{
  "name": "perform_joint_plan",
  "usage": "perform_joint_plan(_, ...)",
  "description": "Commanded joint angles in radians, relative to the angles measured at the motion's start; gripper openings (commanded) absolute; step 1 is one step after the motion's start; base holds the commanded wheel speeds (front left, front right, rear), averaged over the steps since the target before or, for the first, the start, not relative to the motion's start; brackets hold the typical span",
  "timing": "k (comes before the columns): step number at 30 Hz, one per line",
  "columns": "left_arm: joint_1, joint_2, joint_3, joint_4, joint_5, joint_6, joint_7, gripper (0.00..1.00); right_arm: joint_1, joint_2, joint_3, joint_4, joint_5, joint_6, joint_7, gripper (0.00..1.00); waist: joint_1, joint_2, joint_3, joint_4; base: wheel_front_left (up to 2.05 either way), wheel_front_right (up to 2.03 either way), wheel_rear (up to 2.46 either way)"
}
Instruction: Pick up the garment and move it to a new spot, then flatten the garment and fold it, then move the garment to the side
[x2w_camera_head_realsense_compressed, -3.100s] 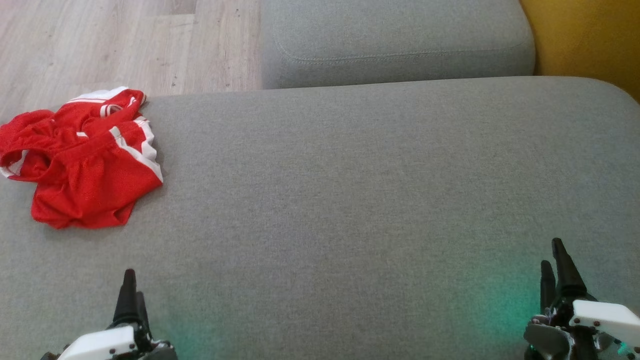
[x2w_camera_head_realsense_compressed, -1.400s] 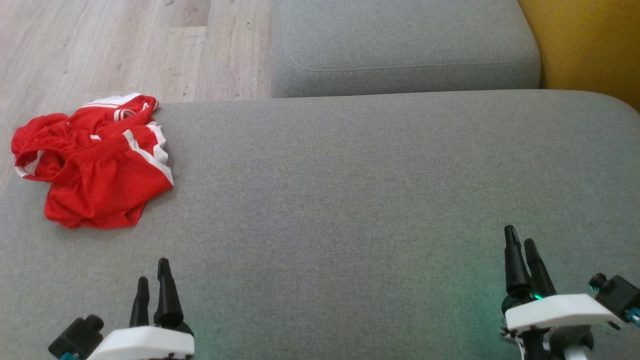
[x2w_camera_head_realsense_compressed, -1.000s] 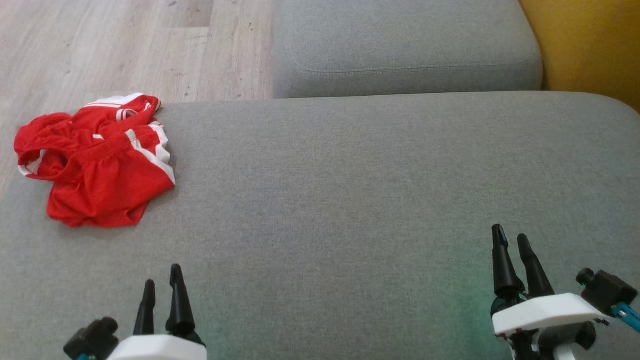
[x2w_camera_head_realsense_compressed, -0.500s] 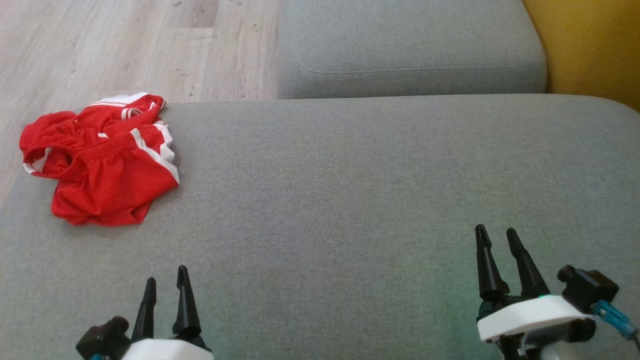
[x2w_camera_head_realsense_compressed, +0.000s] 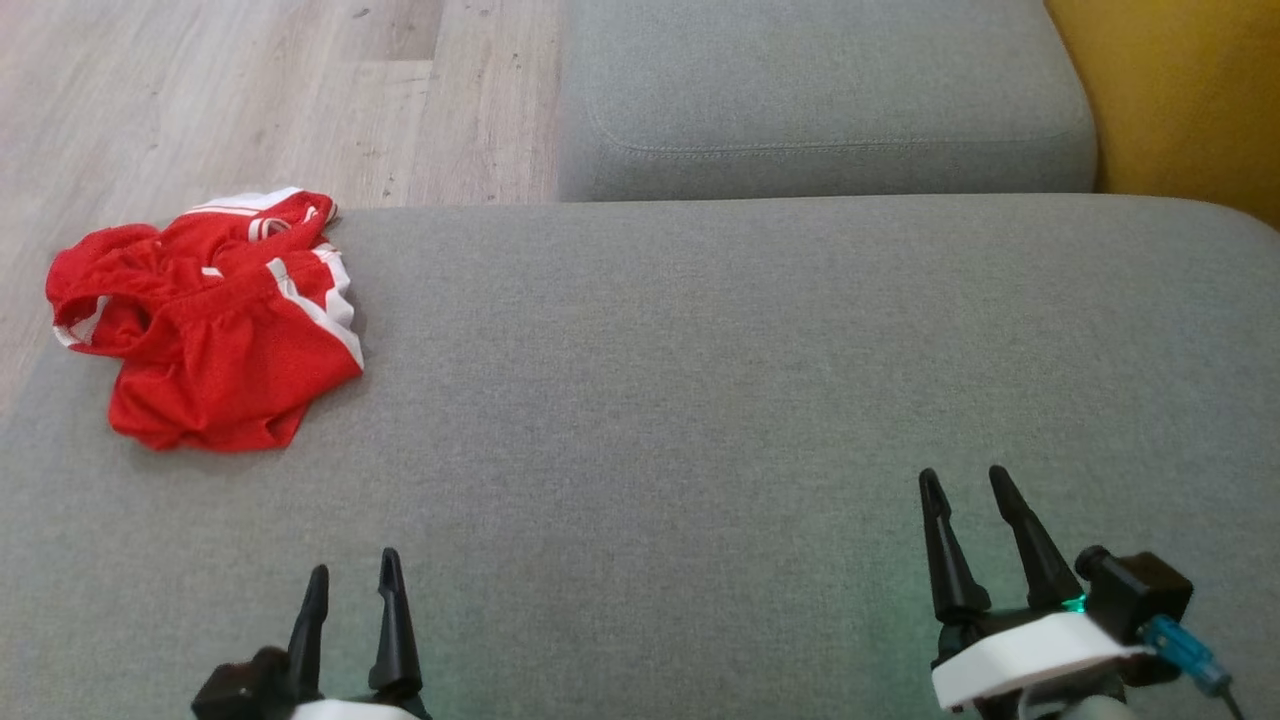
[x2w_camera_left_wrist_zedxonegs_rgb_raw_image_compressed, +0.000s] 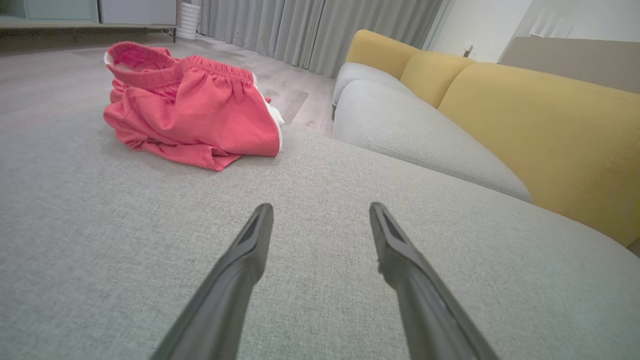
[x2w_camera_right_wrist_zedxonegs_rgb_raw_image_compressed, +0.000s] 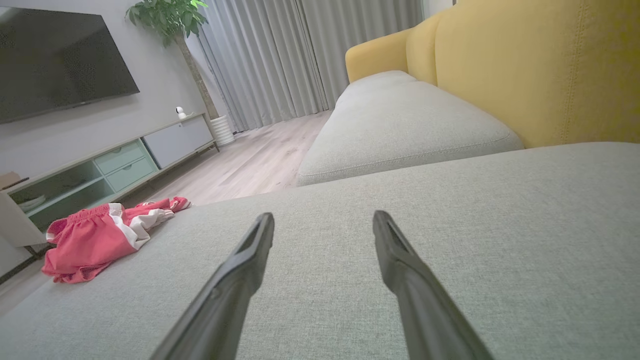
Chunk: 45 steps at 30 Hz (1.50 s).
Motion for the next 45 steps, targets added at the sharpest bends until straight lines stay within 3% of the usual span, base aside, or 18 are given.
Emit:
perform_joint_plan(1, -0.026, 0.011, 0.012, -0.024, 0.041, 0.009, -0.020, 1.00, -0.021, -0.009, 0.026, -0.022, -0.040, -0.001, -0.020, 1.00, 0.0001, 0.0000, -0.002, 0.001, 0.00, 0.00, 0.00)
perform_joint_plan(22, 0.004, 0.017, -0.016, -0.016, 0.221, 0.041, -0.058, 1.00, -0.011, -0.010, 0.089, 0.012, -0.288, -0.001, -0.079, 1.00, 0.0001, 0.0000, -0.019, 0.009, 0.00, 0.00, 0.00)
perform_joint_plan(45, 0.012, 0.026, -0.028, -0.023, 0.194, 0.057, -0.042, 1.00, -0.003, -0.010, 0.085, 0.022, -0.293, -0.001, -0.079, 1.00, 0.0001, 0.0000, -0.023, 0.022, 0.00, 0.00, 0.00)
